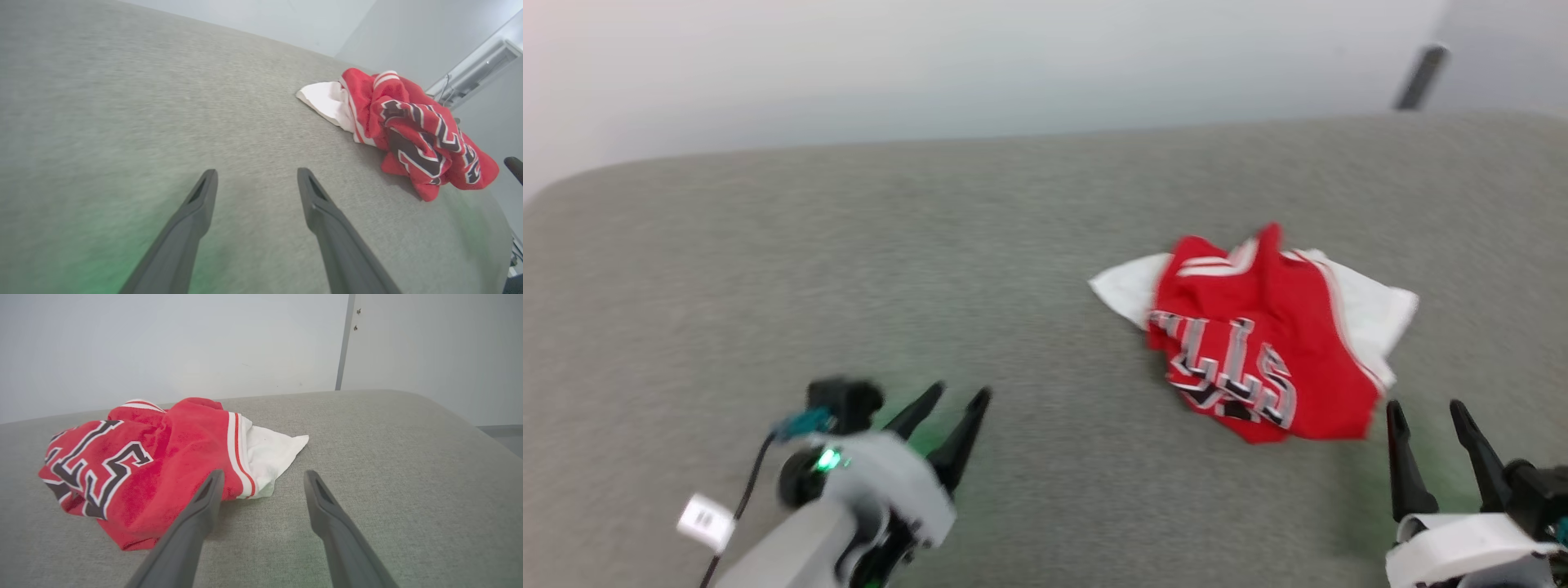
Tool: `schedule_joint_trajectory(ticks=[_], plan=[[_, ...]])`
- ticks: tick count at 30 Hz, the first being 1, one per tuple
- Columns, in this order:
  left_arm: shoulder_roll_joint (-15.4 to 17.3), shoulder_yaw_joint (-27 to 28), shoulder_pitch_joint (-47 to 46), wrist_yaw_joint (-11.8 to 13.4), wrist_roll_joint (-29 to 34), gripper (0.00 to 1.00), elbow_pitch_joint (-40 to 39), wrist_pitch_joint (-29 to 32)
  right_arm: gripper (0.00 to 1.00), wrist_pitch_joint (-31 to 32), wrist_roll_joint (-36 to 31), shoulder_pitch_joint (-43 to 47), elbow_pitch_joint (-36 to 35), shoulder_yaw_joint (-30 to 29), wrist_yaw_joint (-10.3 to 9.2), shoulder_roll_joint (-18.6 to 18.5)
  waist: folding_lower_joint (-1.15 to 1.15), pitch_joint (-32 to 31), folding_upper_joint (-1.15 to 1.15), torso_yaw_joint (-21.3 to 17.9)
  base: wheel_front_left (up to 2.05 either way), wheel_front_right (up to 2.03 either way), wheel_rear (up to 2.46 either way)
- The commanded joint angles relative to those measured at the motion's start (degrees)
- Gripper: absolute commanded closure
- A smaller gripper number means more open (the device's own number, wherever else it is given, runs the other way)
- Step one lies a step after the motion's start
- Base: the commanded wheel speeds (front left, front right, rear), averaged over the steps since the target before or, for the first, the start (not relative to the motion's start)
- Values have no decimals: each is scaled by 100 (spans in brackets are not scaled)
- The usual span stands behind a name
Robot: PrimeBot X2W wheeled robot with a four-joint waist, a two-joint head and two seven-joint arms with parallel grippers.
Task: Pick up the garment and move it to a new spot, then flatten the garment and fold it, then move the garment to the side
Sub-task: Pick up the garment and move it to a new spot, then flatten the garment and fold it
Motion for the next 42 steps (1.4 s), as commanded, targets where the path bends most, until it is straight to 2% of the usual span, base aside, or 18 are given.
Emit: schedule_joint_trajectory(ticks=[1, 5, 9, 13, 18, 22, 27, 42], plan=[[1, 155, 209, 13, 172, 0, -8, 2, 0, -5, -5, 94, 3, -45, -4, -14, 0, -434, 0, 706, 0, 0, 0], [48, 1015, 828, 18, 861, 0, -118, 1, 0, -5, 21, 256, -17, -186, -4, -41, 0, -586, 0, 868, 0, 0, 0], [65, 1793, 1391, 144, 1628, 0, -454, 0, 0, -5, 44, 374, -62, -279, -4, -77, 0, -720, 0, 908, 0, 0, 0], [-18, 2608, 1999, 373, 2337, 0, -1064, 0, 0, -5, 47, 430, -128, -337, -4, -72, 0, -834, 0, 846, 0, 0, 0], [-240, 3487, 2722, 482, 3147, 0, -1903, 0, 0, -5, 80, 421, -259, -312, -5, -38, 0, -927, 0, 664, 0, 0, 0], [-406, 3846, 3095, 429, 3711, 0, -2336, 0, 0, -5, 83, 429, -405, -314, -4, -6, 0, -955, 0, 566, 0, 0, 0], [-603, 4151, 3336, 353, 4069, 0, -2589, 0, 0, -5, 99, 503, -566, -343, -4, 24, 0, -955, 0, 491, 0, 0, 0], [-911, 4606, 3553, 150, 4516, 0, -2711, -1, 0, -5, 118, 564, -650, -376, -4, 148, 0, -887, 0, 379, 0, 0, 0]])
